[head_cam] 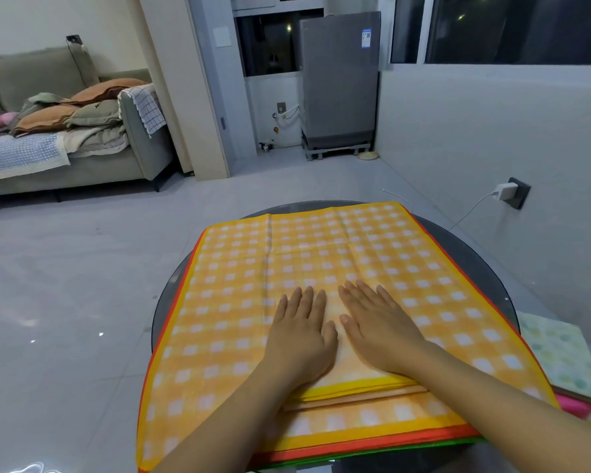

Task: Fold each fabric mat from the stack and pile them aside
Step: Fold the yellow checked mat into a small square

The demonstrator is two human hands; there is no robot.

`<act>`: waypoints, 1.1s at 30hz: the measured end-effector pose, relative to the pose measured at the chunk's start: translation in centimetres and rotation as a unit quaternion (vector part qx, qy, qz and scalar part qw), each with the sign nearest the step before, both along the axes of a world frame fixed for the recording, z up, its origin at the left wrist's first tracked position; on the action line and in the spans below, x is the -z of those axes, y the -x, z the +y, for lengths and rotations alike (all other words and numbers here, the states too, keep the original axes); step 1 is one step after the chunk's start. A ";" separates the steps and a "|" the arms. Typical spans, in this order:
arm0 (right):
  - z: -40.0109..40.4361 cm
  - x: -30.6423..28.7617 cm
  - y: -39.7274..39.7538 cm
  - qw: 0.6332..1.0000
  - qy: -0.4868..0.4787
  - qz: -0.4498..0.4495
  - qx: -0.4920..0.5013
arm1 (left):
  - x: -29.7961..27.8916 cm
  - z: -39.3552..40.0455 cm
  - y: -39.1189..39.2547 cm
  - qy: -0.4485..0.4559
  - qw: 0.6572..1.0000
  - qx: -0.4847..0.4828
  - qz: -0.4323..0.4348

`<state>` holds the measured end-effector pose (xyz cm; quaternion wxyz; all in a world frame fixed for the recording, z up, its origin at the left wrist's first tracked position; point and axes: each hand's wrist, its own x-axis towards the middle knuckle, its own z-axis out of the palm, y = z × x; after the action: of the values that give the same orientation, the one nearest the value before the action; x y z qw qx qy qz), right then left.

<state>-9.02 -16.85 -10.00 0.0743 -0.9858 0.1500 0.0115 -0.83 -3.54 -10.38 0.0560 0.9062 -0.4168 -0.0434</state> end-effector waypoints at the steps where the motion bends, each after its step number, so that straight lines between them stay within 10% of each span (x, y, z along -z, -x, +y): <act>1: -0.1 0.0 0.1 1.000 -0.004 0.003 0.010 | 0.0 0.3 -0.1 -0.001 1.000 -0.009 0.001; 23: -3.3 -2.5 -1.2 0.991 -0.085 -0.035 0.093 | -4.1 2.2 -4.2 -0.004 0.995 -0.075 0.061; 33: -5.1 -5.0 0.5 0.949 -0.277 -0.102 0.113 | -5.9 2.4 -4.3 0.183 0.941 -0.149 0.242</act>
<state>-9.53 -21.91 -5.01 0.3602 -0.8988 0.2431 -0.0568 3.47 -1.18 -4.45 0.3259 0.8944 -0.2512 -0.1754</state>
